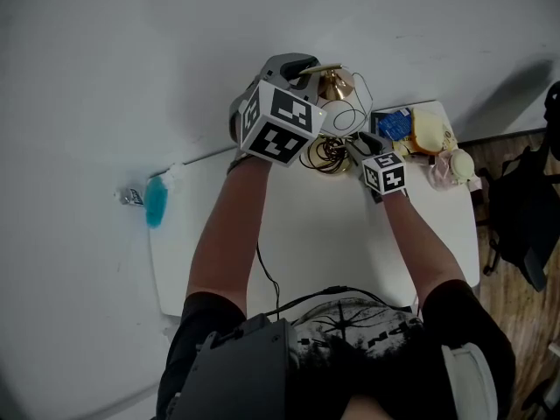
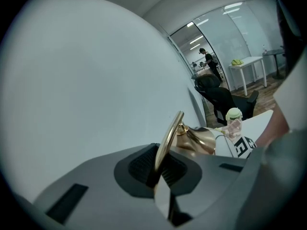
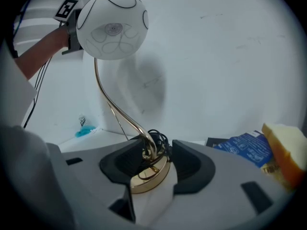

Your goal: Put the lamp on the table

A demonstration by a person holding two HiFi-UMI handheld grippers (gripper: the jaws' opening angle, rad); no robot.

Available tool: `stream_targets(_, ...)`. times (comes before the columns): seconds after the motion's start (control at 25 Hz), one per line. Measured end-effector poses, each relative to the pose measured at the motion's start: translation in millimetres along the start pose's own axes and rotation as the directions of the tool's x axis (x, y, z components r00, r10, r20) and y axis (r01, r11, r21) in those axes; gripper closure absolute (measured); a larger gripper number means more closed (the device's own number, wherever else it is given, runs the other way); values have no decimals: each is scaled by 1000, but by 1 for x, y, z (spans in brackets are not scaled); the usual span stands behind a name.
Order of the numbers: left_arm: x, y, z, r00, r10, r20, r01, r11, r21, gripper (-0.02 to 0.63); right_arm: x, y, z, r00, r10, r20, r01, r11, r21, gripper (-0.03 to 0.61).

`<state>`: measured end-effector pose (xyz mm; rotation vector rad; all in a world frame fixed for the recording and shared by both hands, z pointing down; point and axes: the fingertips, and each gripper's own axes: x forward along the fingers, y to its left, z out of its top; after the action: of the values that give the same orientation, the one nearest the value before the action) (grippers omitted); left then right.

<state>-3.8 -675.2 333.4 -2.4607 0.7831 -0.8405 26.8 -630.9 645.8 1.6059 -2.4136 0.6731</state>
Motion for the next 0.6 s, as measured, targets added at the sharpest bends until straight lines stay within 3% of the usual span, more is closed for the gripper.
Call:
stream_targets(0.44, -8, -6, -6, 999, -8, -36, 10, 999, 44, 594, -14, 1, 4, 1000, -21, 11, 21, 1000, 8, 397)
stream_targets(0.6, -14, 0, -9, 999, 12, -40, -11, 999, 36, 518, -17, 4, 4, 1000, -23, 12, 23, 1000, 11, 397)
